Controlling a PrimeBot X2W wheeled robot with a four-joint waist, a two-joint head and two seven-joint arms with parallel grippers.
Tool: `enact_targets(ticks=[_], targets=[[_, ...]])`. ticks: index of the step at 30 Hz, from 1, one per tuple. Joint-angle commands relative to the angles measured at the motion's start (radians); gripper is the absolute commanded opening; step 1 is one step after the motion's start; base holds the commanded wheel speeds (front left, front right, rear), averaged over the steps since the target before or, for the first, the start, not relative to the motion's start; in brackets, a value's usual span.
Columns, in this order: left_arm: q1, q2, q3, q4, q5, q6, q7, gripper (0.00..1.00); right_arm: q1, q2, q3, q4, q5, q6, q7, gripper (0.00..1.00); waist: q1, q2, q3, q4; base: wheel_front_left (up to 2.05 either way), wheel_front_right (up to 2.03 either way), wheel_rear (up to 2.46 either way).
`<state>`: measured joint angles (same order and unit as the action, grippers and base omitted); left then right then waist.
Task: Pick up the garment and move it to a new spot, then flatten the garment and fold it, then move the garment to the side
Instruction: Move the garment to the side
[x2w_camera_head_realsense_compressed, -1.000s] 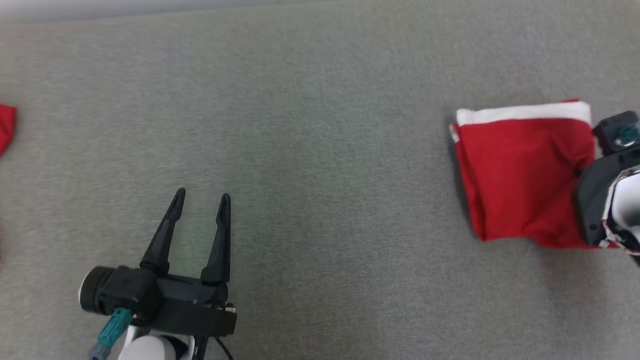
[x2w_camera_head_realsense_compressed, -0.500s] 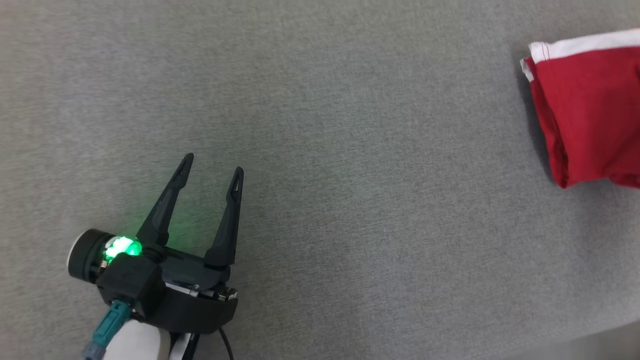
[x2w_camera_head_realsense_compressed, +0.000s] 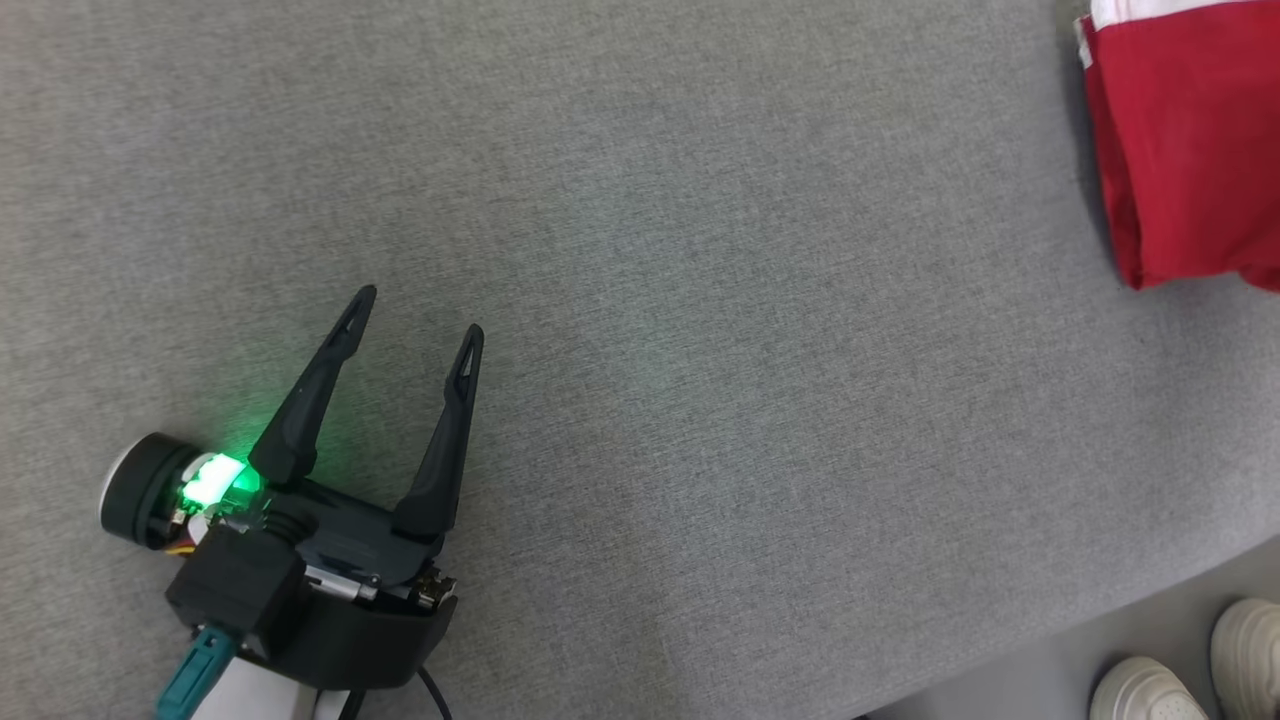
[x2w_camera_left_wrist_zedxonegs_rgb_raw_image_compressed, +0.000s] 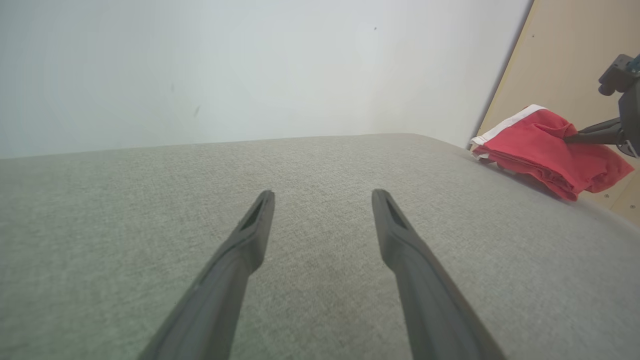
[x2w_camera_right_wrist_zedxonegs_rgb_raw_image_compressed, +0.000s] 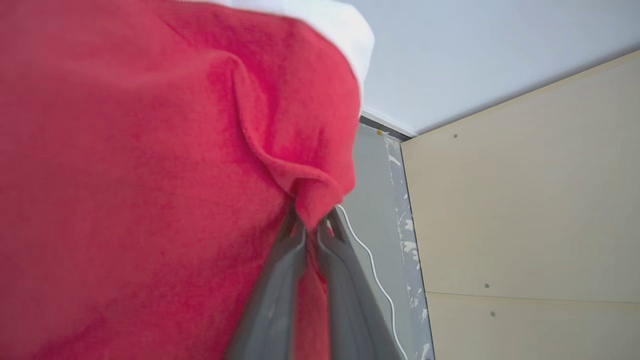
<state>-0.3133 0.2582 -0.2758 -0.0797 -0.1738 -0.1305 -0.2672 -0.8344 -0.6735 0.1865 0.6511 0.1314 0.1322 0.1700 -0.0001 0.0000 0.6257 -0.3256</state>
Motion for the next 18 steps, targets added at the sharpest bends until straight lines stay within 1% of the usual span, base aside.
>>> enact_targets(ticks=[1, 4, 12, 13, 15, 16, 17, 18], targets=[[0.005, 0.0, -0.011, 0.033, -0.002, 0.0, 0.005, 1.0, -0.016, 0.003, -0.005, 0.005, -0.006, -0.003, -0.016, 0.0, 0.0001, 0.0, 0.011, -0.01, 0.0, 0.0, 0.0], [0.011, 0.005, -0.013, 0.04, -0.007, 0.0, 0.006, 1.0, -0.023, 0.018, -0.001, 0.032, -0.016, -0.003, -0.063, 0.0, 0.0001, 0.0, 0.007, -0.008, 0.0, 0.0, 0.0], [0.033, 0.002, -0.008, 0.042, -0.014, 0.0, 0.007, 1.0, -0.031, 0.036, -0.039, 0.045, -0.108, -0.003, -0.119, 0.0, 0.0001, 0.0, -0.009, 0.008, 0.0, 0.0, 0.0], [0.035, -0.001, -0.009, 0.042, -0.015, 0.0, 0.007, 1.0, -0.031, 0.037, -0.043, 0.043, -0.12, -0.003, -0.127, 0.15, 0.0001, 0.0, -0.012, 0.012, 0.0, 0.0, 0.0], [0.038, -0.006, -0.012, 0.043, -0.017, 0.0, 0.007, 1.0, -0.026, 0.042, -0.055, 0.047, -0.129, -0.003, -0.133, 0.6, 0.0001, 0.0, -0.019, 0.018, 0.0, 0.0, 0.0], [0.04, -0.009, -0.012, 0.043, -0.017, 0.0, 0.007, 1.0, -0.02, 0.046, -0.06, 0.048, -0.134, -0.003, -0.134, 0.87, 0.0001, 0.0, -0.023, 0.022, 0.0, 0.0, 0.0], [0.042, -0.012, -0.01, 0.043, -0.017, 0.0, 0.007, 1.0, -0.016, 0.048, -0.07, 0.046, -0.14, -0.003, -0.14, 1.0, 0.0001, 0.0, -0.027, 0.024, 0.0, 0.0, 0.0], [0.043, -0.015, -0.01, 0.043, -0.018, 0.0, 0.007, 1.0, -0.01, 0.048, -0.077, 0.044, -0.15, -0.003, -0.143, 1.0, 0.0001, 0.0, -0.033, 0.028, 0.0, 0.0, 0.0]])
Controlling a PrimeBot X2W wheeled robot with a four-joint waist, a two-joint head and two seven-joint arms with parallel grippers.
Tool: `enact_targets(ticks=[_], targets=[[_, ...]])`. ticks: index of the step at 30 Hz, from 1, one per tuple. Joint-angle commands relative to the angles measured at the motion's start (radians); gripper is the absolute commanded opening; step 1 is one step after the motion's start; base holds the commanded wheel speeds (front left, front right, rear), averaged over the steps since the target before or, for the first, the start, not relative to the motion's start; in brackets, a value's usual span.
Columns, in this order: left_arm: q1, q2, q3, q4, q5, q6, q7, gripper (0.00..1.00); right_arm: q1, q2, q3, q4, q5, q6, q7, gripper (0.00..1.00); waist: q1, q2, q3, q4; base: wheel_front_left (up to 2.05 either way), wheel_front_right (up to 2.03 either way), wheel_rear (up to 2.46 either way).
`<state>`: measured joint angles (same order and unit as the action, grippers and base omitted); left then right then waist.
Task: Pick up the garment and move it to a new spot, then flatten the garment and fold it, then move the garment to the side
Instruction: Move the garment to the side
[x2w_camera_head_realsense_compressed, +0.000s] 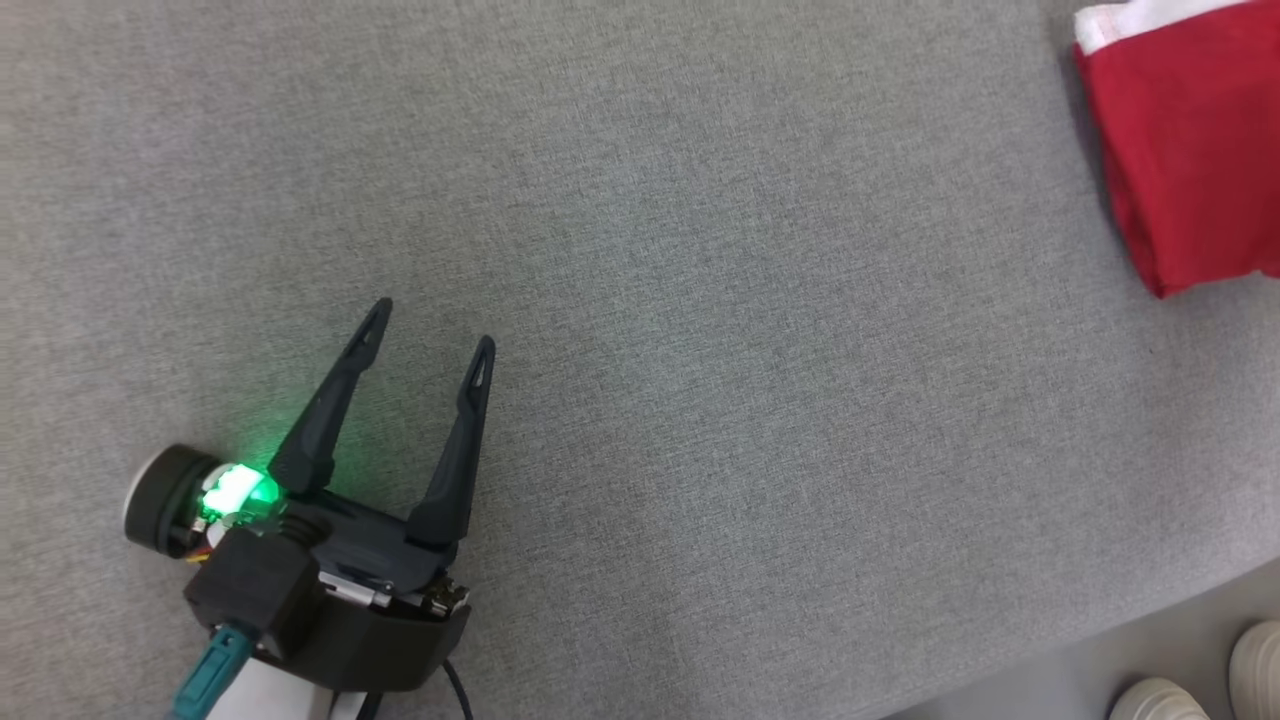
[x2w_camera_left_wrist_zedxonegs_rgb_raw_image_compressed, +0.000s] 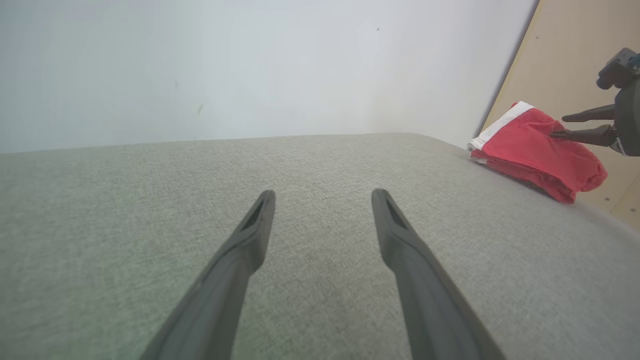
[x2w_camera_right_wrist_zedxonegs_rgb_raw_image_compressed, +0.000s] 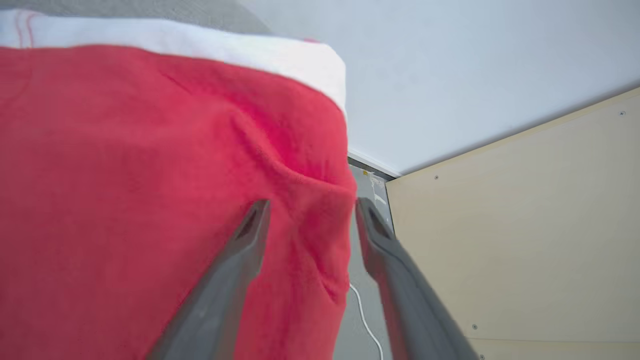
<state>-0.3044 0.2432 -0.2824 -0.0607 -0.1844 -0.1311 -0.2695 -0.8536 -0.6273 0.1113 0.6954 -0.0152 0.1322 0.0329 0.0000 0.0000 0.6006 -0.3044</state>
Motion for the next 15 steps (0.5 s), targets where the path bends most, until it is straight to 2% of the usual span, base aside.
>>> enact_targets(ticks=[1, 6, 15], targets=[[0.036, -0.003, -0.004, 0.024, -0.008, 0.001, 0.009, 1.0, 0.016, 0.004, -0.01, -0.005, -0.009, -0.003, -0.012, 1.0, 0.0, 0.0, -0.014, 0.01, 0.0, 0.0, 0.0], [0.044, -0.026, 0.014, 0.026, -0.016, 0.003, 0.006, 1.0, 0.065, 0.028, -0.037, -0.03, -0.028, -0.003, -0.035, 1.0, 0.0, 0.0, -0.06, 0.029, 0.0, 0.0, 0.0], [0.119, -0.071, 0.097, 0.065, -0.025, 0.007, 0.004, 1.0, 0.152, 0.114, -0.015, -0.139, 0.063, -0.003, -0.134, 1.0, 0.0, 0.0, -0.211, 0.083, 0.0, 0.0, 0.0]])
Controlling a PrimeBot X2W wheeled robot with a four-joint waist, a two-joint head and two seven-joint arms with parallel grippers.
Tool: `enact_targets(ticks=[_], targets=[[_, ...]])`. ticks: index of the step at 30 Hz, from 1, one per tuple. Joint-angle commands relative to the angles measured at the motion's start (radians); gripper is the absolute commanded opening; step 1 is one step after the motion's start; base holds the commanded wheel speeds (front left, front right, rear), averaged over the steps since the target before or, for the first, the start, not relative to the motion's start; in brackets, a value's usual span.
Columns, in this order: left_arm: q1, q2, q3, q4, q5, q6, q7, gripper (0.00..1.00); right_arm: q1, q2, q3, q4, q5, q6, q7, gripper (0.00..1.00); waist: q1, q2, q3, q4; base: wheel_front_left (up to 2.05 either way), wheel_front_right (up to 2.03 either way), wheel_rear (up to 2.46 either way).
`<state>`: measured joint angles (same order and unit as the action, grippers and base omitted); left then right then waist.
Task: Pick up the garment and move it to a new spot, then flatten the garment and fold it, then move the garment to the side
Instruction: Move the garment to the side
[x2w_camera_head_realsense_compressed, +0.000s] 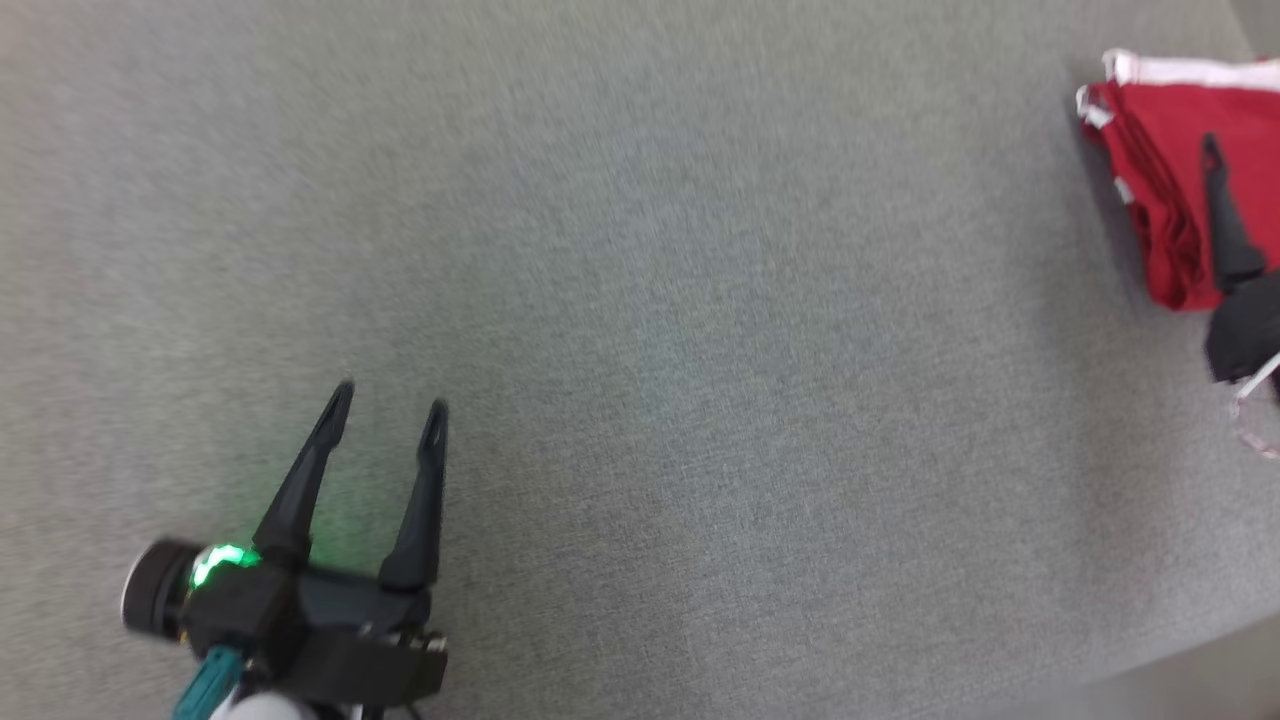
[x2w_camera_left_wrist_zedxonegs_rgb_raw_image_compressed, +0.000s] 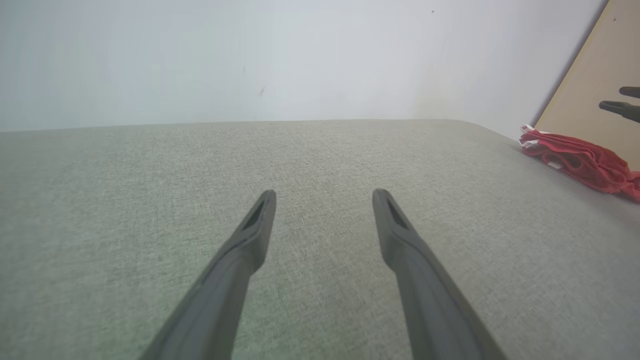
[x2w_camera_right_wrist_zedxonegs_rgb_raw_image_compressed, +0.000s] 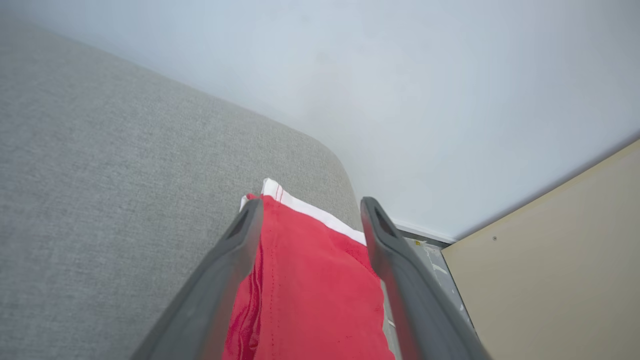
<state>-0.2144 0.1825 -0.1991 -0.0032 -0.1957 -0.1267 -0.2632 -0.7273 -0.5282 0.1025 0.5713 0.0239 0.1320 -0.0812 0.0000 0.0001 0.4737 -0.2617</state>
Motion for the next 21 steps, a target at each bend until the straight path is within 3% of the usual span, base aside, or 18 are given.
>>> enact_targets(ticks=[1, 13, 21], targets=[[0.044, -0.014, 0.028, 0.015, -0.013, 0.004, -0.002, 1.0, 0.04, 0.025, -0.006, -0.032, 0.033, -0.003, -0.034, 1.0, 0.0, -0.0001, -0.108, 0.049, 0.0, 0.0, 0.0], [0.213, -0.081, 0.191, 0.073, 0.008, 0.011, -0.003, 1.0, 0.27, 0.09, 0.02, -0.193, 0.186, -0.003, -0.121, 1.0, 0.0, -0.0001, -0.35, 0.13, 0.0, 0.0, 0.0], [0.285, -0.114, 0.263, 0.118, 0.017, 0.01, -0.002, 1.0, 0.417, 0.125, 0.027, -0.263, 0.228, -0.003, -0.139, 1.0, 0.0, -0.0001, -0.457, 0.157, 0.0, 0.0, 0.0]])
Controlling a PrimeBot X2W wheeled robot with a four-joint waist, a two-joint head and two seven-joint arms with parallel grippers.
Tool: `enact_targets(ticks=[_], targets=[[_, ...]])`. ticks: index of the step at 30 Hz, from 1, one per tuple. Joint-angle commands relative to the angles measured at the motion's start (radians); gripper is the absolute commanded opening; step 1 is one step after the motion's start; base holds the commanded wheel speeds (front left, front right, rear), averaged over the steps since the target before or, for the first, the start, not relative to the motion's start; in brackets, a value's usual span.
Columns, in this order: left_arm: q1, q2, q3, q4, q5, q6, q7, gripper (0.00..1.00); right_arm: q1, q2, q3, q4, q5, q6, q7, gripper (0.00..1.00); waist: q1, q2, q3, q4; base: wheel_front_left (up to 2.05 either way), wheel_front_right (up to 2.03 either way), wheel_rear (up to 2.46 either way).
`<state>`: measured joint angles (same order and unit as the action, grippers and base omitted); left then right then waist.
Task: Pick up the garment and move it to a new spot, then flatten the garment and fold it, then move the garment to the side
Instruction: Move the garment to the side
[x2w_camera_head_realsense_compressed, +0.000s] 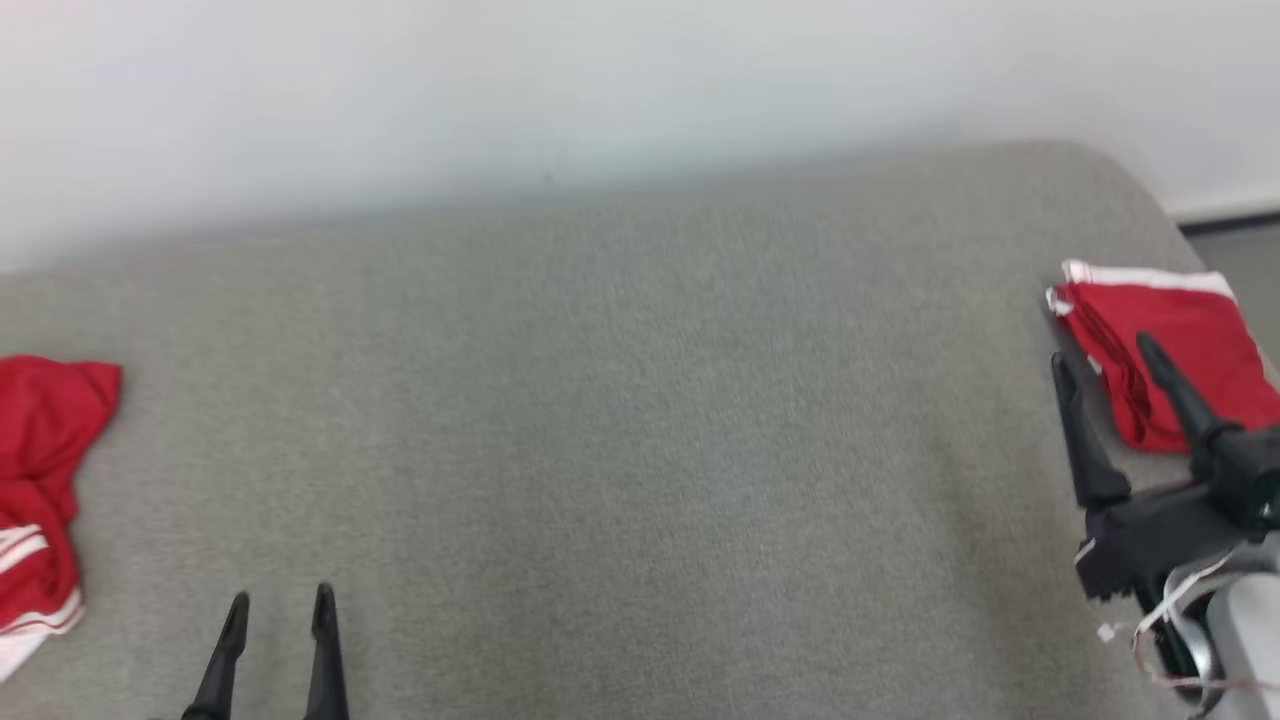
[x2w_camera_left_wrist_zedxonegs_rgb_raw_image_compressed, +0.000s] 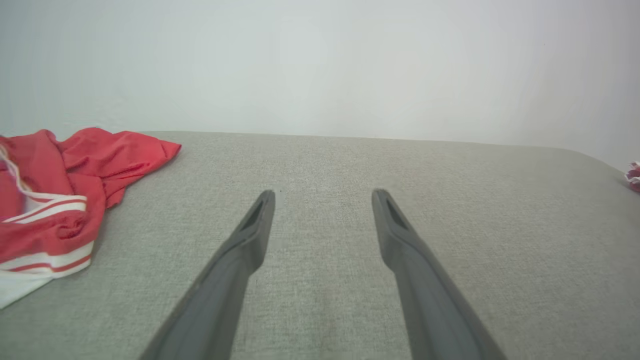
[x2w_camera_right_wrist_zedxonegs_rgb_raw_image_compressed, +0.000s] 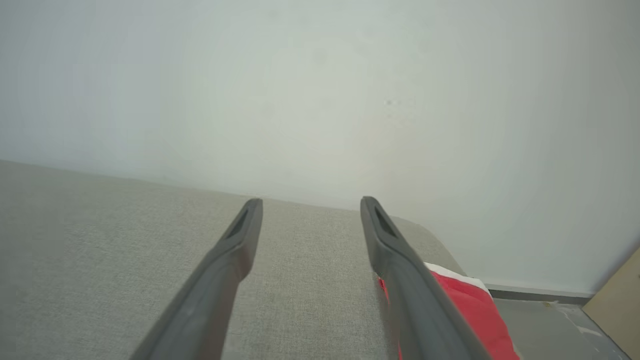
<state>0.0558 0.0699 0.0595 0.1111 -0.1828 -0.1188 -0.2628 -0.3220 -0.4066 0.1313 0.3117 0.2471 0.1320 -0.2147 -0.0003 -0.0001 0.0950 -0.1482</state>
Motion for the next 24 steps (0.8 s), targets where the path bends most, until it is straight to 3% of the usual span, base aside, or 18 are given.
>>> enact_targets(ticks=[1, 24], targets=[[0.021, -0.006, 0.009, 0.005, 0.006, 0.002, -0.003, 1.0, 0.024, 0.009, -0.002, -0.009, 0.007, -0.003, -0.006, 1.0, 0.0003, 0.0001, -0.084, 0.043, 0.0, 0.0, 0.0], [0.08, -0.02, 0.093, 0.089, 0.002, -0.005, -0.003, 1.0, 0.225, 0.168, 0.005, 0.019, 0.013, -0.003, -0.047, 1.0, 0.0003, 0.0001, -0.14, 0.031, 0.0, 0.0, 0.0]])
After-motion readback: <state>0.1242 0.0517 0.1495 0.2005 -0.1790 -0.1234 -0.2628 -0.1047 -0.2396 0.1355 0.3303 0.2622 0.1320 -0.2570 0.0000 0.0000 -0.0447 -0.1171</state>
